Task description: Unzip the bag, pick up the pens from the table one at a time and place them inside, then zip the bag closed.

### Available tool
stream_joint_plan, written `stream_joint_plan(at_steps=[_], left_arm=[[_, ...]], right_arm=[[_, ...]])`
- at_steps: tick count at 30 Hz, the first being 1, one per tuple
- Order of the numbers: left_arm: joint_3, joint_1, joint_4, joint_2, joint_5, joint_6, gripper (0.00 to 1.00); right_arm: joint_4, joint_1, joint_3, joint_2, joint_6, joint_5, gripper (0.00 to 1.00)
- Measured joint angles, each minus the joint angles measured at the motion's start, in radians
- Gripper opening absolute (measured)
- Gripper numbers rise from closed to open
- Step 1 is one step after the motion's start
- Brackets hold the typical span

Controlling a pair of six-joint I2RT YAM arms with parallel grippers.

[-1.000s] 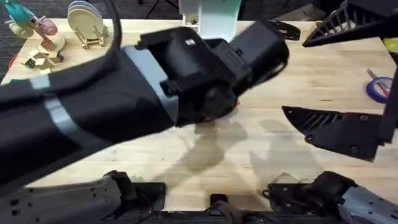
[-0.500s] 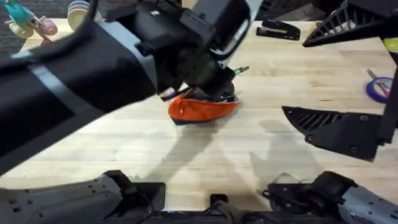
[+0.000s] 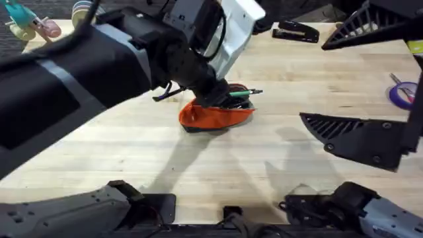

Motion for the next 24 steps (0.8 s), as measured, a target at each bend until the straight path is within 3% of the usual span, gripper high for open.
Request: stream_joint_plan(at_steps=[11, 17, 18, 23, 24], left_arm=[[-0.174, 0.004, 0.059, 0.000, -0.021, 0.015, 0.042], [-0.183, 0.004, 0.053, 0.000, -0.041, 0.008, 0.043], [-0.183, 0.004, 0.053, 0.000, -0.044, 0.011, 0.113], [-0.184, 0.003, 0.051, 0.000, -0.071, 0.011, 0.903], [-0.184, 0.003, 0.050, 0.000, -0.073, 0.007, 0.967]], right_arm=[[0.003, 0.000, 0.000, 0.000, -0.002, 0.000, 0.996], [0.012, 0.000, 0.000, 0.000, -0.006, 0.001, 0.996], [0.013, 0.000, 0.000, 0.000, -0.006, 0.001, 0.996], [0.016, 0.000, 0.000, 0.000, -0.007, 0.001, 0.996], [0.017, 0.000, 0.000, 0.000, -0.008, 0.002, 0.996]])
